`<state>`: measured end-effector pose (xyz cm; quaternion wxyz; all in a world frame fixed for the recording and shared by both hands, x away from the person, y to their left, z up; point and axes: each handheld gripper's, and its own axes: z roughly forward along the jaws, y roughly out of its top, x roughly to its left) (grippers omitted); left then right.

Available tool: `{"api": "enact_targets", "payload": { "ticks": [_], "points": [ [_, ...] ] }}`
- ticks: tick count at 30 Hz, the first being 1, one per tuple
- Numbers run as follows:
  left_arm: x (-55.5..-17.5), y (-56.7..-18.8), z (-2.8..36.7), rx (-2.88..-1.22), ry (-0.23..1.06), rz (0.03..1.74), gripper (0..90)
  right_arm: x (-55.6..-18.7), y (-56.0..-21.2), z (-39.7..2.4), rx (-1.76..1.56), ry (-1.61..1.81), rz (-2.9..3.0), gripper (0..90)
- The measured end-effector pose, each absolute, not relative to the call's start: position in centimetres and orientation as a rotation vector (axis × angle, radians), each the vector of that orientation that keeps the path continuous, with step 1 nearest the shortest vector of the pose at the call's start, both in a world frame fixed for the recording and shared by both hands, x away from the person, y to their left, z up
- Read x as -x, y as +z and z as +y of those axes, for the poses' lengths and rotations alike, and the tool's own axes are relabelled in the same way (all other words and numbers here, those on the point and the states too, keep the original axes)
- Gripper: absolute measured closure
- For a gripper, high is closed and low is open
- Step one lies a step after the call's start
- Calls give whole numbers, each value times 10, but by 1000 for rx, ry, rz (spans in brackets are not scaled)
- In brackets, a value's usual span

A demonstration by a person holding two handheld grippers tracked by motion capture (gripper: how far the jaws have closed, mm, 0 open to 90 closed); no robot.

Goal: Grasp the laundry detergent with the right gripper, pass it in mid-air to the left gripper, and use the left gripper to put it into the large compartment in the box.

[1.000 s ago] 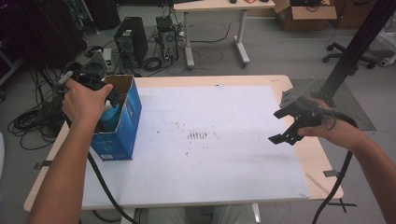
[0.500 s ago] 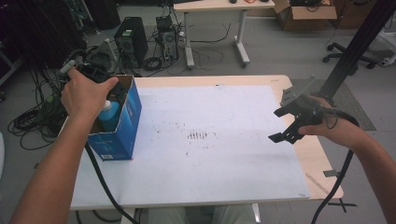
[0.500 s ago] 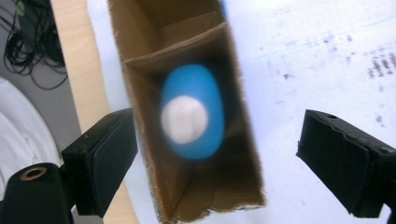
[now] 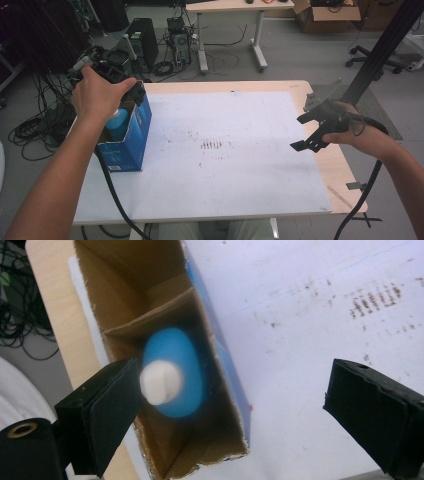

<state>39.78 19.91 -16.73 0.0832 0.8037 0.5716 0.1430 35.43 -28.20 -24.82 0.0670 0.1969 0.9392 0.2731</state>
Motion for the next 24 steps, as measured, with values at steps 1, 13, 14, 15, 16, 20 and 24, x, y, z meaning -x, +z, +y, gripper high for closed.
{"api": "enact_targets", "payload": {
  "ticks": [1,13,14,15,16,20,24],
  "points": [
    [-398,-167,199,-2399,427,1707,80,-354,-248,-282,-594,823,2831,57],
    [-394,-161,177,-2473,405,1590,78,-358,-246,-287,-641,816,2819,53],
    [-393,-161,174,-2481,404,1578,78,-359,-246,-288,-647,815,2819,53],
    [-393,-161,174,-2481,404,1578,78,-359,-246,-288,-648,812,2819,53],
    [-393,-161,172,-2486,400,1567,78,-359,-246,-288,-648,812,2819,53],
    [-392,-161,163,-2514,392,1512,77,-359,-247,-290,-665,806,2824,49],
    [-392,-161,152,-2550,380,1450,75,-358,-245,-290,-671,805,2823,48]
  ]
}}
